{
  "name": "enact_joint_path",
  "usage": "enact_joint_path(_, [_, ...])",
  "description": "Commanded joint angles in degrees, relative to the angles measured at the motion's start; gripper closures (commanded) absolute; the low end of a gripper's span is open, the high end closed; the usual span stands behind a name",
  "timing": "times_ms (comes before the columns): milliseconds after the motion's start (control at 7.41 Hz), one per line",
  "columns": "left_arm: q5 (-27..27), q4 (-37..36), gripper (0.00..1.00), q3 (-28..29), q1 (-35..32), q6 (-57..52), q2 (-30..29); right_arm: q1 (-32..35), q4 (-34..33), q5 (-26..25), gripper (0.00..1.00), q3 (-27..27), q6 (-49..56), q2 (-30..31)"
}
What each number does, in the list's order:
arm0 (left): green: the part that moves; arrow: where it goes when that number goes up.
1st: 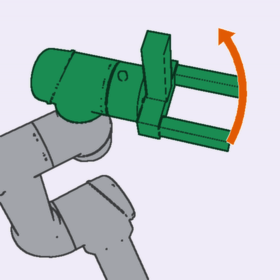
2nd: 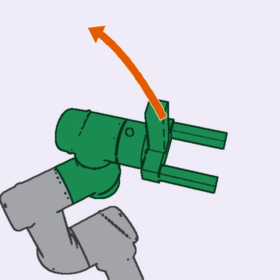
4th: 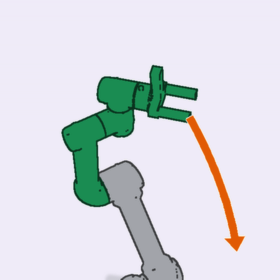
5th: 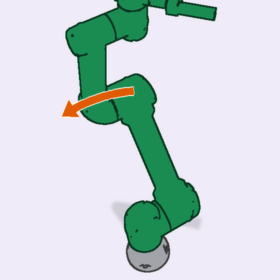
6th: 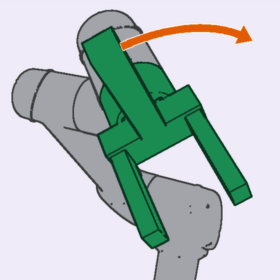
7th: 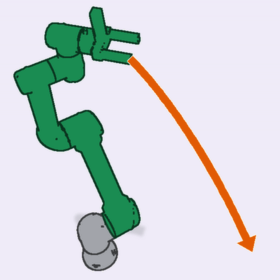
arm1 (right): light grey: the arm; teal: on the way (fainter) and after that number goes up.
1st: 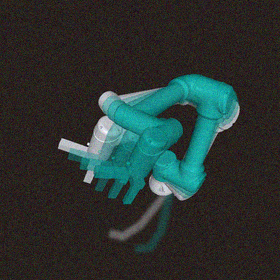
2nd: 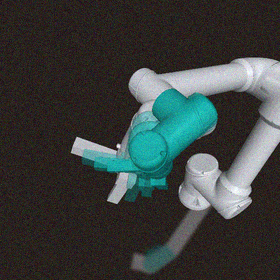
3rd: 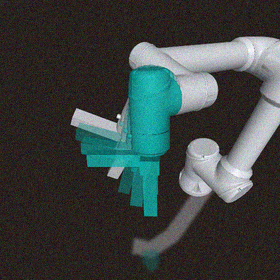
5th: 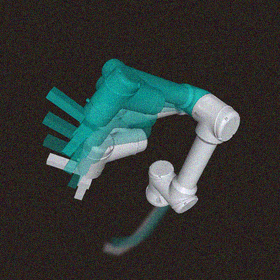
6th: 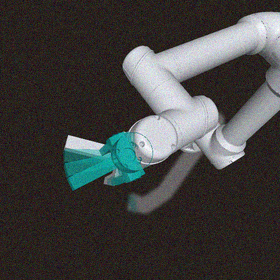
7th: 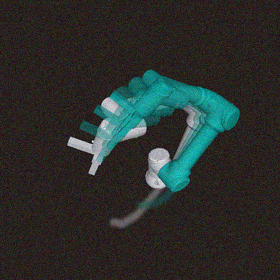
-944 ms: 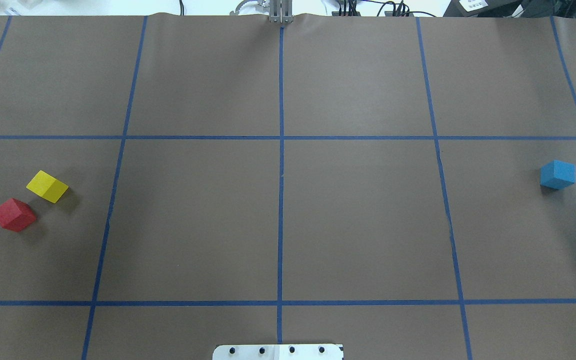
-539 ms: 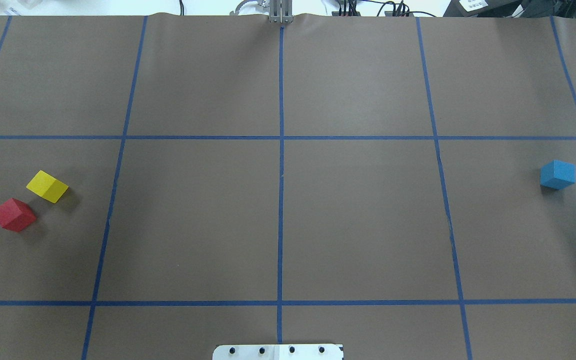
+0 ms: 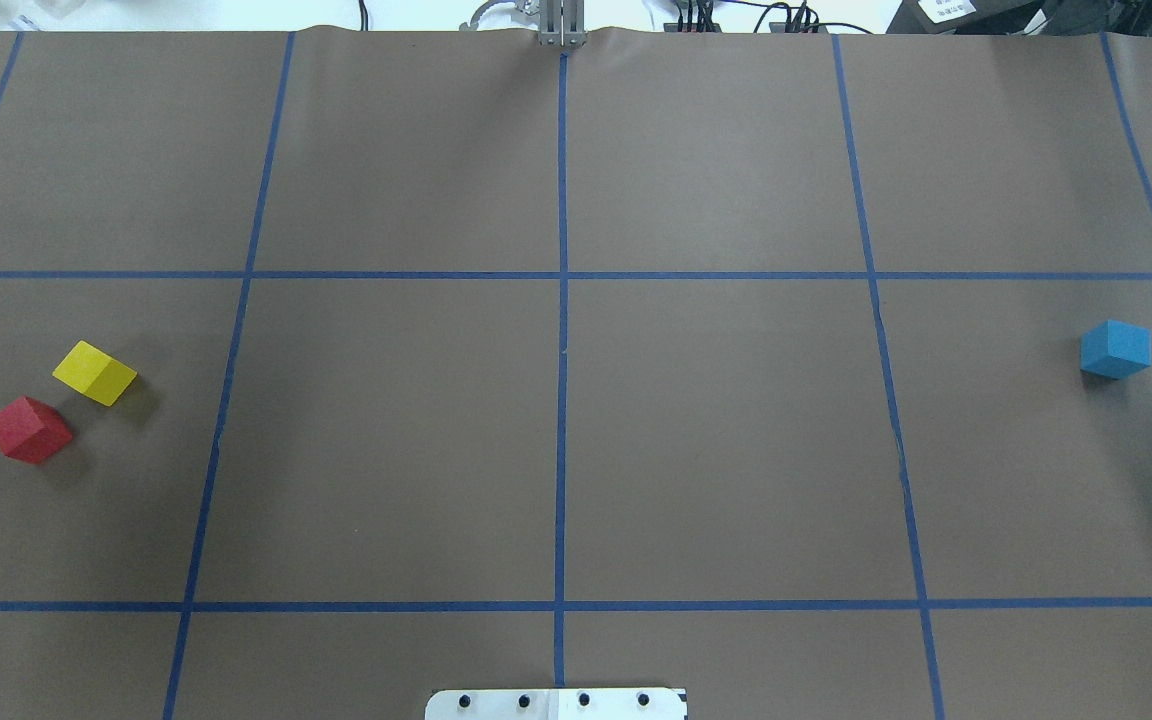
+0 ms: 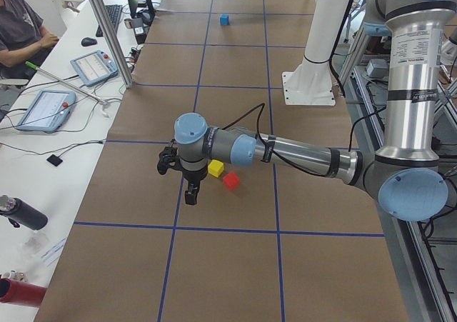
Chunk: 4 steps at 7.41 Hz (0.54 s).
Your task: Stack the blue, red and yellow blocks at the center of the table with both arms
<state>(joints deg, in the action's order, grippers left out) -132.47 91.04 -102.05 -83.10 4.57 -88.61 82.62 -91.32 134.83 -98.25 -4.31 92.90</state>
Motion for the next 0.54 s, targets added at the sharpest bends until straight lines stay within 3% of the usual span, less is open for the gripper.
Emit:
enact_joint_path(0, [-0.42,0.11,0.01,-0.78,-0.13,0.00,0.19,0.00,0.00,0.00,0.00,-0.01,0.00,0.00])
enact_joint_path(405, [-0.51,0.10,0.01,-2.19,-0.13,3.24,1.68,0.00,0.00,0.00,0.00,-0.10,-0.09,0.00])
